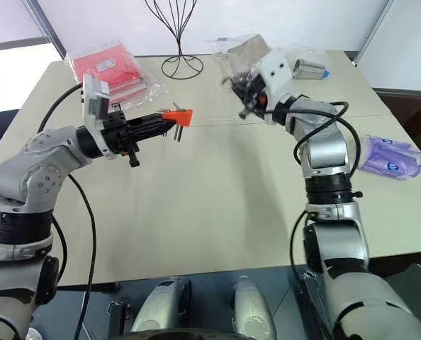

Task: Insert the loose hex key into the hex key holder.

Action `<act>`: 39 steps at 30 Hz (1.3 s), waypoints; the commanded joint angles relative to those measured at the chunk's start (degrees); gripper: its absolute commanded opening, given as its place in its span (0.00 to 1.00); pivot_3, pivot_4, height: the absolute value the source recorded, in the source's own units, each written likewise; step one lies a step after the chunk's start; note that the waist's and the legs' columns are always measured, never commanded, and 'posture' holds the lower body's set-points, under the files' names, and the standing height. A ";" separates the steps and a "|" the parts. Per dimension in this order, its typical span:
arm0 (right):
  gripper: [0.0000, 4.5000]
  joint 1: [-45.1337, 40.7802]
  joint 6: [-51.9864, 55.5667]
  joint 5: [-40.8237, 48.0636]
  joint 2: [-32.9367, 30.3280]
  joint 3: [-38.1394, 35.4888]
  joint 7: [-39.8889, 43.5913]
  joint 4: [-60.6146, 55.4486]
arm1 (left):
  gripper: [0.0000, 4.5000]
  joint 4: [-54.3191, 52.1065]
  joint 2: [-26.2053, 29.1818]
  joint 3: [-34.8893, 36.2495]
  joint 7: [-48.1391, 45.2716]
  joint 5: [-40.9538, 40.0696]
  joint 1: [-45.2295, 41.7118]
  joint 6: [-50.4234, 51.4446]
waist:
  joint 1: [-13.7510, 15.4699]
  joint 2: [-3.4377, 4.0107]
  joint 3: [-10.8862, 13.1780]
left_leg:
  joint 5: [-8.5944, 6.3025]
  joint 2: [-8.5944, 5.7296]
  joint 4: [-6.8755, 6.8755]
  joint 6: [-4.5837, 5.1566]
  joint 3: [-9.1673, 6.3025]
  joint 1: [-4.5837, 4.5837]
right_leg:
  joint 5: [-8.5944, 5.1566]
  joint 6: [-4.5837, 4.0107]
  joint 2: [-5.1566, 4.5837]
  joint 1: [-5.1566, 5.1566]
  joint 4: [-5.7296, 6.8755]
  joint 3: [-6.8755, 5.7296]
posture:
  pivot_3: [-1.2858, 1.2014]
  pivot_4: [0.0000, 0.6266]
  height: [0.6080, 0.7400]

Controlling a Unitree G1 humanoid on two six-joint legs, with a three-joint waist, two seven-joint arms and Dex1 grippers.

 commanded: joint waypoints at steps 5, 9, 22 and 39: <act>0.00 -2.06 17.85 19.16 5.85 -8.17 -6.26 -13.18 | 0.00 0.95 -1.08 1.02 1.46 1.04 -3.04 -3.54 | 0.62 0.01 0.00 | 0.00 -0.01 -0.01 0.00 0.02 -0.01 | 0.00 0.00 -0.02 -0.08 0.11 0.00 | 0.52 0.24 1.00; 0.00 -3.87 24.00 26.53 8.99 -11.85 -12.37 -15.27 | 0.00 1.12 -1.80 1.15 2.11 1.30 -3.46 -3.95 | 0.57 0.01 0.00 | 0.00 -0.01 0.03 0.00 0.03 -0.04 | 0.00 0.00 -0.02 -0.17 0.24 0.00 | 0.52 0.24 1.00; 0.00 -6.38 28.16 40.55 12.27 -12.22 -20.42 -20.58 | 0.00 1.26 -3.33 1.63 4.13 1.07 -4.34 -4.85 | 0.47 0.01 0.00 | 0.01 -0.02 0.03 0.00 0.04 -0.12 | 0.00 -0.01 0.00 -0.27 0.30 0.00 | 0.52 0.24 1.00; 0.00 -3.28 23.43 39.13 9.95 -6.71 -20.79 -19.68 | 0.00 0.90 -4.93 2.03 5.75 0.08 -5.43 -4.48 | 0.43 0.01 0.00 | 0.01 -0.01 0.06 0.01 0.03 -0.18 | 0.00 -0.01 0.06 -0.31 0.30 0.01 | 0.52 0.24 1.00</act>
